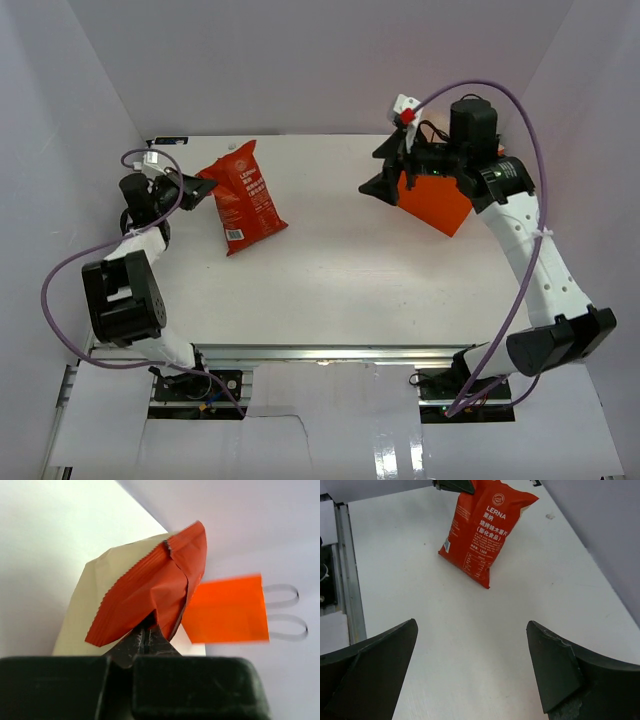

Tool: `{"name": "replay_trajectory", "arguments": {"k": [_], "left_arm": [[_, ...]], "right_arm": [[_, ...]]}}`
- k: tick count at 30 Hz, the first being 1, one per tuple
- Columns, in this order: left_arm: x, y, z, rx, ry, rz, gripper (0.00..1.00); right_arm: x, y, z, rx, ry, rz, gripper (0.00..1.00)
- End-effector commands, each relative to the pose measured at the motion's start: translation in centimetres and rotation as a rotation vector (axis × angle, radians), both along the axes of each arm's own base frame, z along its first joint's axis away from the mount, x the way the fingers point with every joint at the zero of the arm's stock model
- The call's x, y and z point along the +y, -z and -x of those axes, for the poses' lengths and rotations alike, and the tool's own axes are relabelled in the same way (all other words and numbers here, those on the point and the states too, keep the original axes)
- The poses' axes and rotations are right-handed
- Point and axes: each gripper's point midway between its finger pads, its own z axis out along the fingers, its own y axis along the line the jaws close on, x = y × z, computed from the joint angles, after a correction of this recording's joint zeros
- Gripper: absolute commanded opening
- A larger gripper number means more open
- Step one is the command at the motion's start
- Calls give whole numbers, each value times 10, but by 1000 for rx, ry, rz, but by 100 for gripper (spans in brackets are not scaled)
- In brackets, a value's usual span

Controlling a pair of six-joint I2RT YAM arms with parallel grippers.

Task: Place the snacks into the paper bag

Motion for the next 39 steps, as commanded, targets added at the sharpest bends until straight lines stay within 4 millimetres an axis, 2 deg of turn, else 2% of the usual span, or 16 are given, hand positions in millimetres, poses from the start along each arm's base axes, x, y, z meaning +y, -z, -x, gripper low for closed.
{"name": "replay_trajectory", "arguments": {"k": [1,2,4,6,8,10,11,13,14,16,17,21,24,29,33,39], "left_arm": [[-44,-45,39,-188,169,-101,0],[-52,-58,51,-235,193,-123,0],[-74,-51,72,-232,249,-120,0],[-88,-59,90,-261,276,-122,0],[-106,-51,107,-249,307,-112,0],[-117,-60,124,-282,322,-115,0],[-119,-54,129,-269,318,-110,0],[-121,-62,142,-290,315,-104,0],[-121,-59,146,-283,309,-99,0],[-123,-64,155,-298,312,-94,0],[-124,-64,158,-298,313,-91,0],[-125,-60,169,-291,313,-87,0],[-127,-59,175,-286,321,-78,0],[-129,-57,182,-282,338,-73,0],[-130,-55,185,-276,344,-71,0],[-130,-56,186,-278,344,-68,0]], "right_arm": [[20,-3,-23,145,136,-52,95],[32,4,-28,206,153,-70,94],[44,5,-42,325,258,-142,95],[64,15,-49,412,301,-168,97],[84,14,-45,511,293,-224,98],[98,25,-46,601,297,-247,98],[105,28,-44,638,293,-258,98],[117,38,-44,739,301,-297,98],[122,55,-43,795,308,-287,98],[132,65,-38,885,302,-308,97],[135,80,-38,922,317,-295,97],[142,97,-35,962,355,-287,94],[145,105,-30,987,362,-282,93],[155,107,-37,1031,356,-328,91],[164,104,-22,1113,280,-356,72],[166,139,1,1227,306,-307,66]]}}
